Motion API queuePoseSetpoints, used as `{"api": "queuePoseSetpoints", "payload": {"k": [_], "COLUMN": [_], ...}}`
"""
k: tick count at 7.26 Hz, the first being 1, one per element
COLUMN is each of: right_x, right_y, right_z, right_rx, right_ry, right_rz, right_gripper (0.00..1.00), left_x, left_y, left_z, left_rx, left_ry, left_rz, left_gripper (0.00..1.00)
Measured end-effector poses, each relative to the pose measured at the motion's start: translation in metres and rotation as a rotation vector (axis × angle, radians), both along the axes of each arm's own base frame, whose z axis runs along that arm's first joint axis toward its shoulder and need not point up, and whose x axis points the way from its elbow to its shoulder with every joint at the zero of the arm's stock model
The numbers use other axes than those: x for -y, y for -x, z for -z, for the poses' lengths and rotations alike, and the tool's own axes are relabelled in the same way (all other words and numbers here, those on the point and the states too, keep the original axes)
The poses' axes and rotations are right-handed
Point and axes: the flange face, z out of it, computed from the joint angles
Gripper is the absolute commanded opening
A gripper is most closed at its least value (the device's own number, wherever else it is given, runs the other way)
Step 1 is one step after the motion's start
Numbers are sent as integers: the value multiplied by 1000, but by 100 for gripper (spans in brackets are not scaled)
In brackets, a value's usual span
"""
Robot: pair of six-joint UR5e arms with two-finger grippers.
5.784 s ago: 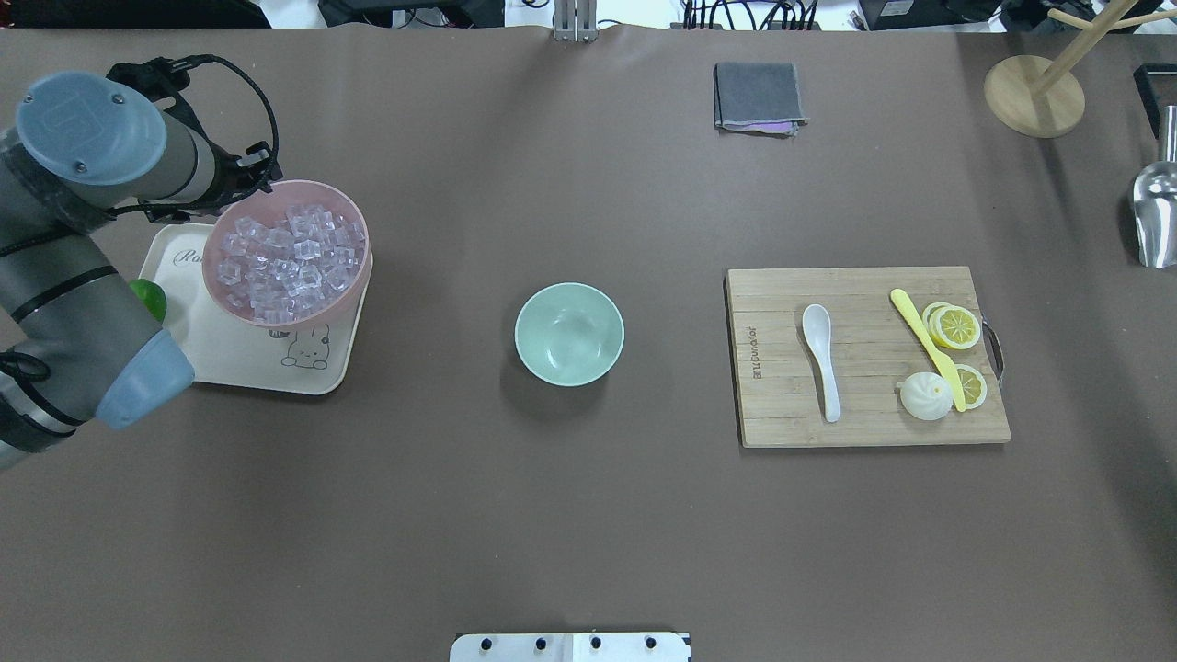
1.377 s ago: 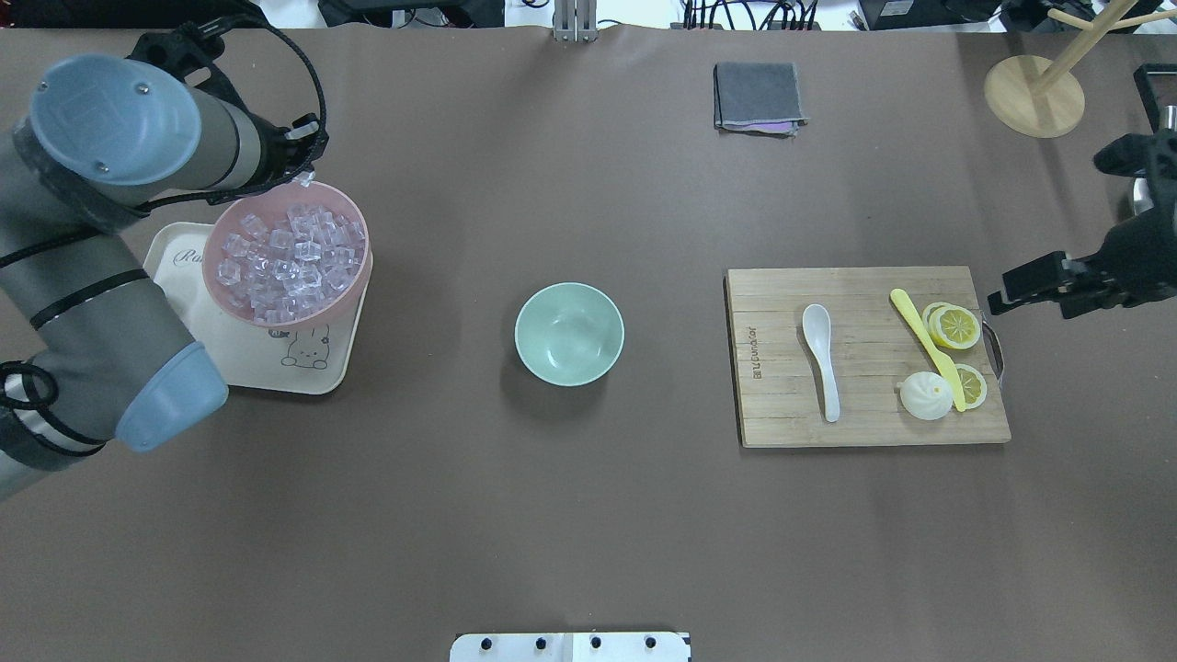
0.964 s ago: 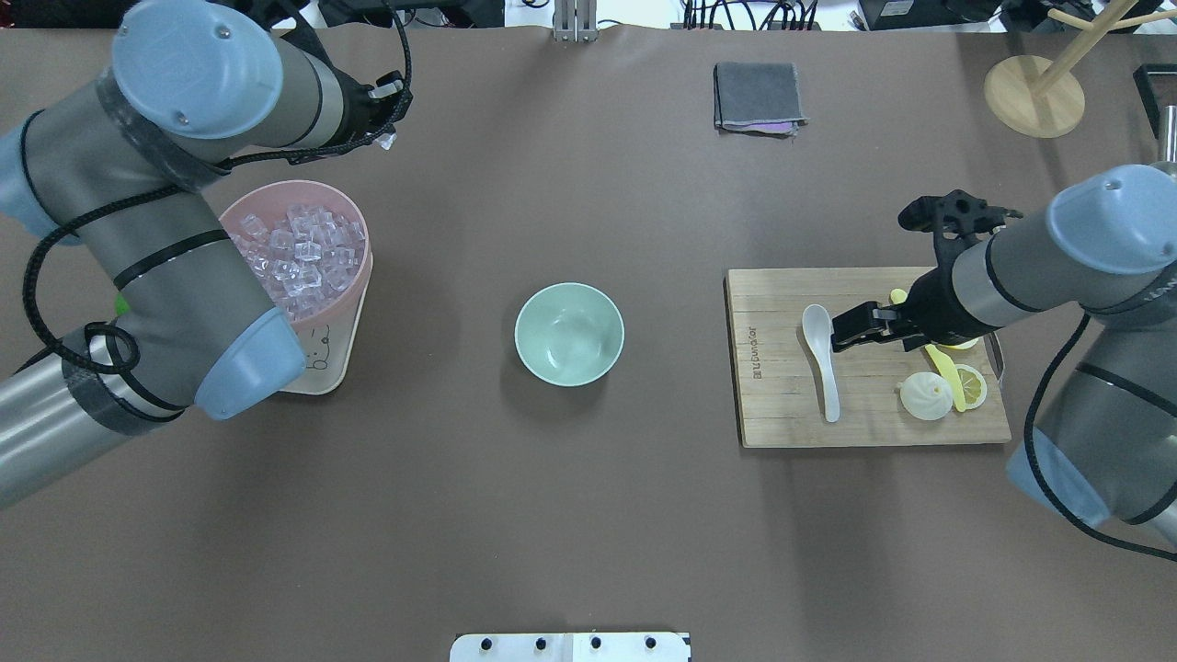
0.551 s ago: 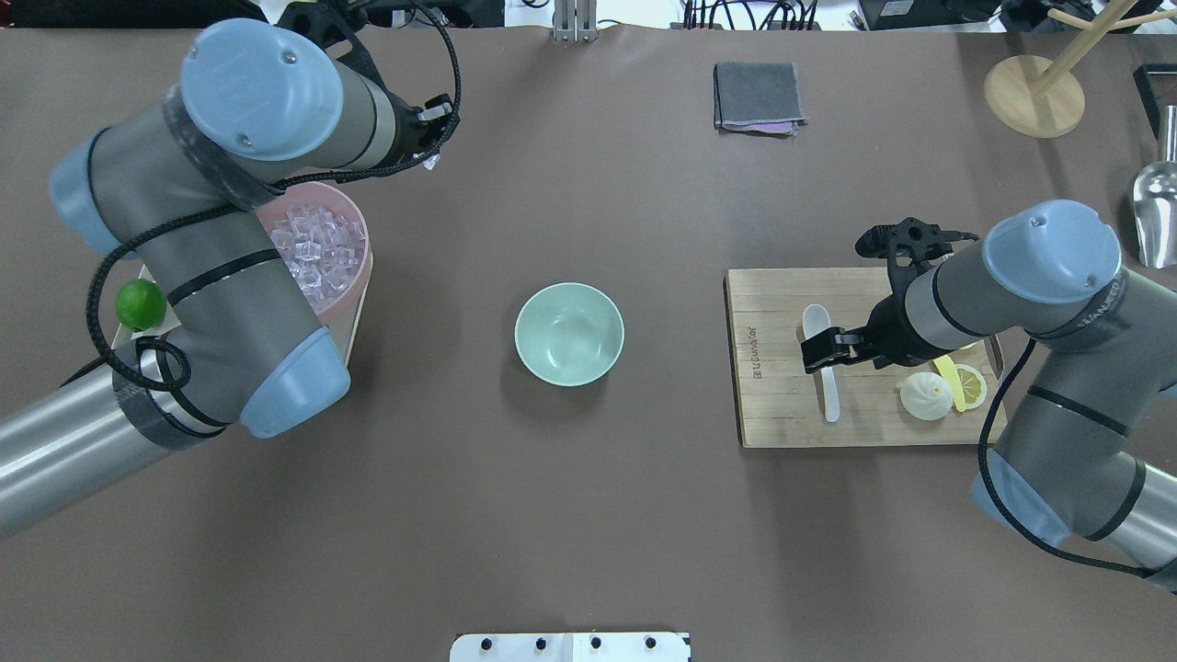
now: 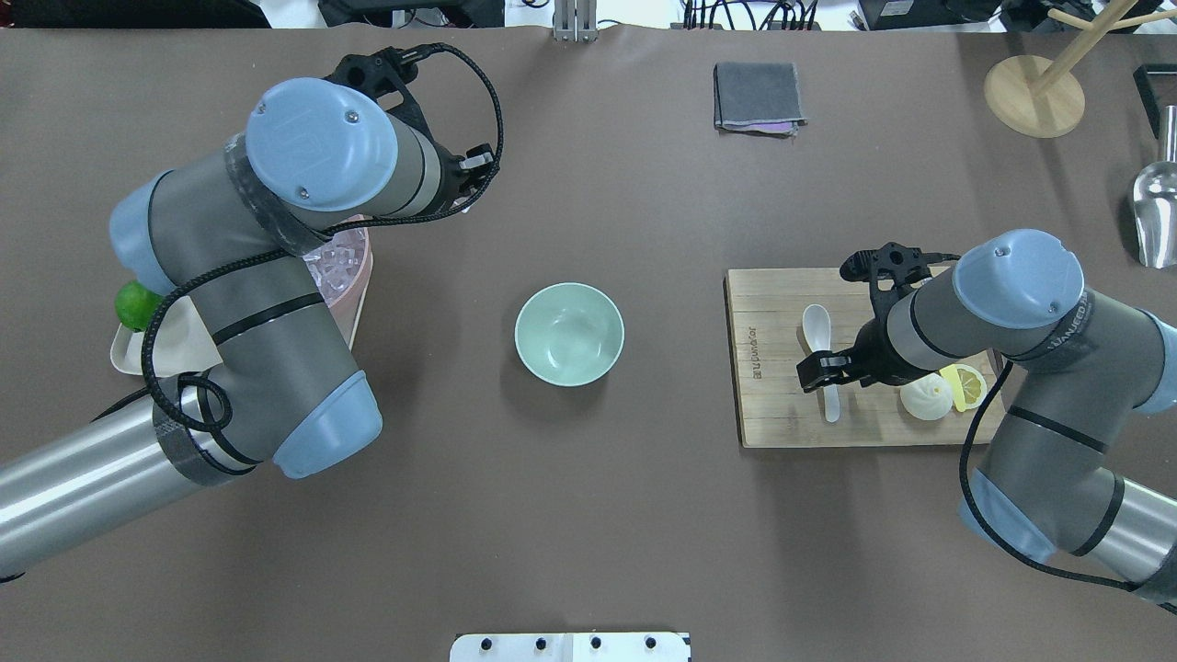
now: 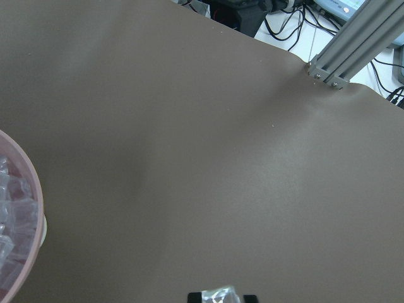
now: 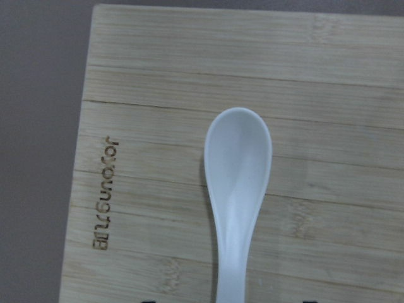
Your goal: Put spoon and ice into bowl
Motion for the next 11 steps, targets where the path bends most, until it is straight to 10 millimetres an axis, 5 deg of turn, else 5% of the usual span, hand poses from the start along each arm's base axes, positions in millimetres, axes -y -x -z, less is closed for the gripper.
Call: {"api": "queuePoseSetpoints", "payload": {"k": [4,5,6,7,8,9,11], "right_x": [8,11,13,16,17,19,23], "right_y": [12,14,14,12,11,11,9], "right_z": [4,3,2,0,-1,-5,-10], "right_rx": [-1,-6,-10,-13,-16,-21,-28], "right_ry": [-11,-14,-16,-15,-14,-10,-5], "right_rz": [-3,-5,-8,-12,-15,-17,-24], "right_gripper": [72,63,34,18,15,0,0], "left_x": [-2,-2,-2,-2,-1,-1,-1], "left_y": [-4,-4,-4,-4,-5,-5,-5], "left_z": [-2,-2,-2,-2,-2,-3,-2], "left_rx": [5,5,4,2,1,1,-2], "left_ry": [-1,-3,-5,-8,-9,-10,-14], "left_rz": [-8,-9,-10,-10,-11,-11,-12], "left_gripper": [0,0,0,0,0,0,0]}}
